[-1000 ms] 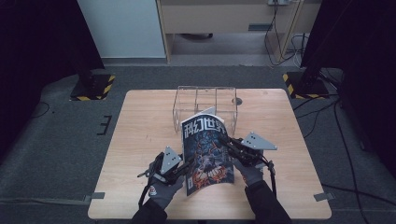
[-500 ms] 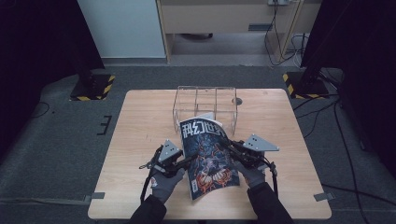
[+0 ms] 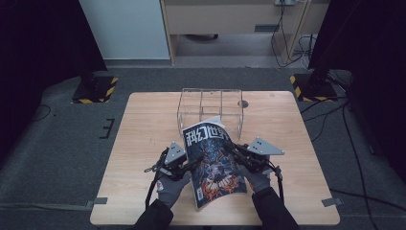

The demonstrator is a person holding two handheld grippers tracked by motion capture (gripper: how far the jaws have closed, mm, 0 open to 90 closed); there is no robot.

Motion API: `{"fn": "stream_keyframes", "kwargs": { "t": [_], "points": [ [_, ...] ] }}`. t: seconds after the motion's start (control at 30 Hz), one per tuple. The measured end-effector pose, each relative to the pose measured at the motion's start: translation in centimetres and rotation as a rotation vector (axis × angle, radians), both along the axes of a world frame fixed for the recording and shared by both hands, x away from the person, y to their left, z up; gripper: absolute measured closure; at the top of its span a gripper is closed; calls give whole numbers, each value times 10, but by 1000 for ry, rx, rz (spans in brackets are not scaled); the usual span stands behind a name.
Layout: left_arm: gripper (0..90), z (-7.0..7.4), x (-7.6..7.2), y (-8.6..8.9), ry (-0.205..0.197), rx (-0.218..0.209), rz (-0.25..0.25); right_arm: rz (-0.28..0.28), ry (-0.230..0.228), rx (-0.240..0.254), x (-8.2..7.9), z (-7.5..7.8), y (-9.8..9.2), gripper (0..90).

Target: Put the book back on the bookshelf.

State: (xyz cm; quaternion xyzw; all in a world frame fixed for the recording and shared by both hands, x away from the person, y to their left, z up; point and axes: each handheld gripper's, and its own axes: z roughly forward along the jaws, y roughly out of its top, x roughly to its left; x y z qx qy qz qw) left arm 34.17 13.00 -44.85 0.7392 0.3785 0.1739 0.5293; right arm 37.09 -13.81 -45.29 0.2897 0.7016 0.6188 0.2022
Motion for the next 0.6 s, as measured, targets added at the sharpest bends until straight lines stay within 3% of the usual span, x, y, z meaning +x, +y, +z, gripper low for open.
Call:
{"fn": "stream_keyframes", "kwargs": {
  "t": [0.17,0.23,0.33,0.47,0.6],
  "points": [
    [770,16,-8,0,-102,19,-5,-36,-46,54,4,12,2,853],
    [781,18,-11,1,-113,24,-8,-40,-52,49,5,15,4,839],
    [795,17,-14,2,-127,40,-14,-43,-27,22,7,14,4,772],
    [796,17,-19,1,-147,45,-46,-60,-4,41,8,13,1,695],
    [781,17,-21,1,-159,44,-65,-26,9,43,7,15,-2,786]
  ]
}}
